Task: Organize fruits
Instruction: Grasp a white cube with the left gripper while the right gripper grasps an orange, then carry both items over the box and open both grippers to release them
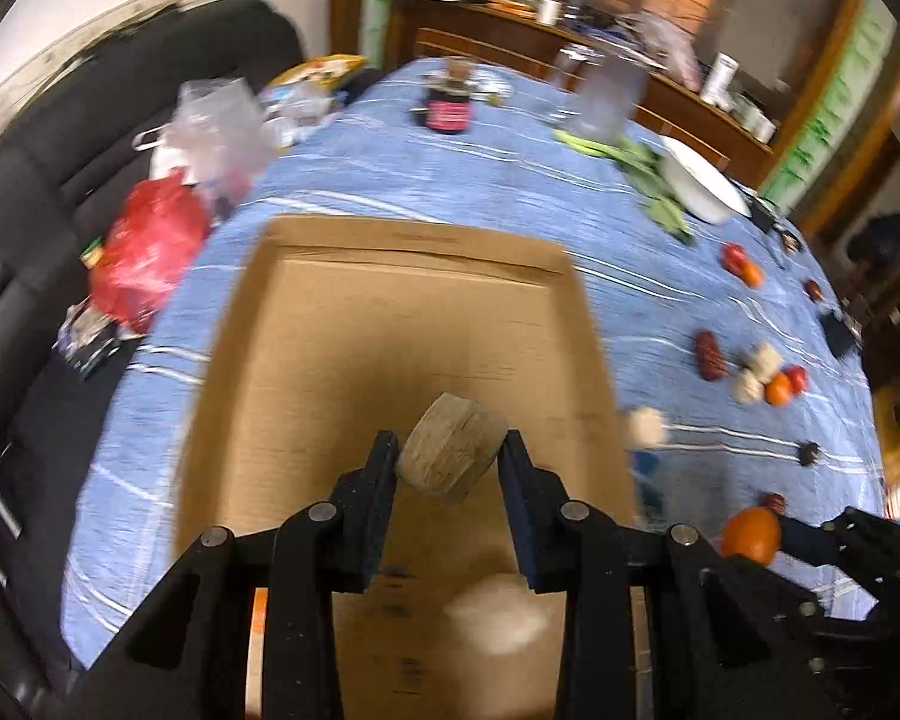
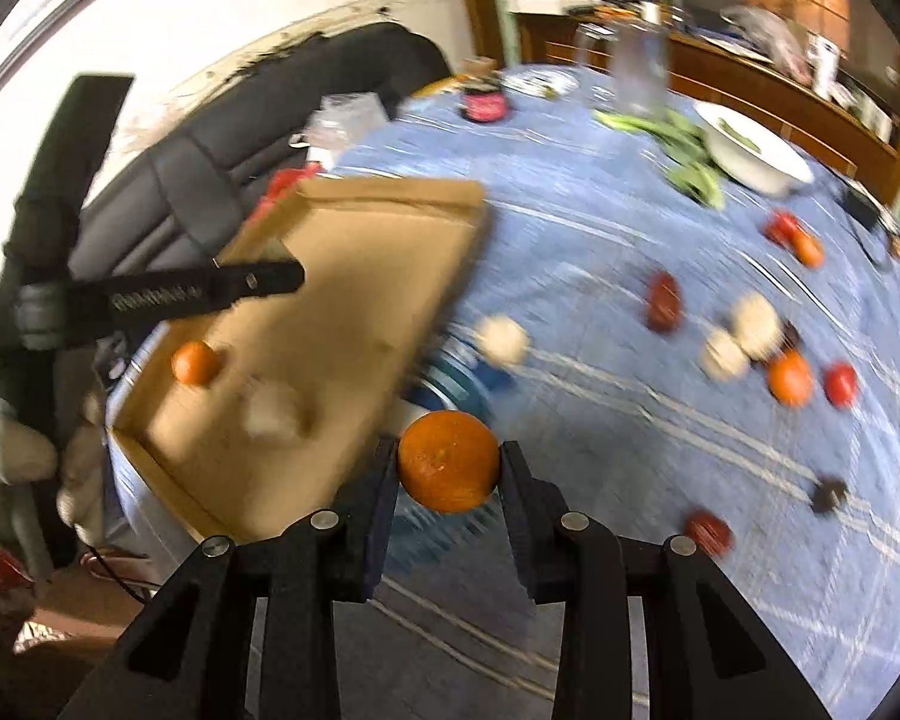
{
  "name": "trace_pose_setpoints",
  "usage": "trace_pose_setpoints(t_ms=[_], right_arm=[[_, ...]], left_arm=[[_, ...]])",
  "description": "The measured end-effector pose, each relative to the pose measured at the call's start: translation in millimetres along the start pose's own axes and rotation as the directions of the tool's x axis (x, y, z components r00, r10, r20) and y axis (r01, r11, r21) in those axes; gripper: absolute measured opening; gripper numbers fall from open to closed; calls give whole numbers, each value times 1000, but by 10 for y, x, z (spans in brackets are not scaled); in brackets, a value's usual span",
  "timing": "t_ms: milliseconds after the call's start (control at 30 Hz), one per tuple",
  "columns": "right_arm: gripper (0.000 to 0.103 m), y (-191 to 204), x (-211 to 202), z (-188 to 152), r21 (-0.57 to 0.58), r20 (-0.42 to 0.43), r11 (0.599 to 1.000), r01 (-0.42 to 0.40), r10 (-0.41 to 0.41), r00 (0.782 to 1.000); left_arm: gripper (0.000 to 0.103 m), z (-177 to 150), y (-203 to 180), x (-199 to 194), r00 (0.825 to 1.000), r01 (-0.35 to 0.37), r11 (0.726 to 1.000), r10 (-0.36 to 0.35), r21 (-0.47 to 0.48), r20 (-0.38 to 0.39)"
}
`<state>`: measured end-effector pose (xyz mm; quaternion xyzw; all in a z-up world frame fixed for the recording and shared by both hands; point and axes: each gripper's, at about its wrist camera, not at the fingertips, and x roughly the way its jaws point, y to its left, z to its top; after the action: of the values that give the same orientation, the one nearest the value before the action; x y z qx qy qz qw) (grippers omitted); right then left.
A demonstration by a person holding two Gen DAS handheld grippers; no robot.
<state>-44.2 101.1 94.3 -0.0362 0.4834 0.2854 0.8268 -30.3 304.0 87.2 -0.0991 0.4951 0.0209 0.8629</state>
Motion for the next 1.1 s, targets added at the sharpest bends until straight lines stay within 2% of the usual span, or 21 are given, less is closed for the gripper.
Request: trace_pose_setpoints(t_ms=[133,233,333,500,733,933,1000,1100], right_arm=[[37,258,252,294,-17,-13,998,-54,54,998],[37,409,547,434,-37,-44,998,-58,56,997],[37,503,842,487,-30,-89,998,-64,61,994],[37,604,1104,523,-41,-124,998,-51,45,991],[37,628,1277,533,-28,-150,999,-32,27,988],[39,638,1272,527,-22,-153,999,-26,22,988],[46,641,1261,525,-15,-153,999,-31,28,988],[55,658,1196,519,-14,-137,999,-33,31,990]], left_arm=[[33,33,317,79,999,-38,999,38,-24,-23],[33,13,424,202,997,-63,998,62,-16,-50],[33,-21,495,285,994,-79,997,79,3,-69],[33,-52,626,402,991,-88,996,89,12,-98],[33,-36,567,448,991,-83,995,89,58,-101],[37,-4,612,443,993,-54,998,57,28,-106],[41,-5,618,422,993,-50,999,51,18,-103],[41,-15,640,365,994,-49,999,49,2,-94]])
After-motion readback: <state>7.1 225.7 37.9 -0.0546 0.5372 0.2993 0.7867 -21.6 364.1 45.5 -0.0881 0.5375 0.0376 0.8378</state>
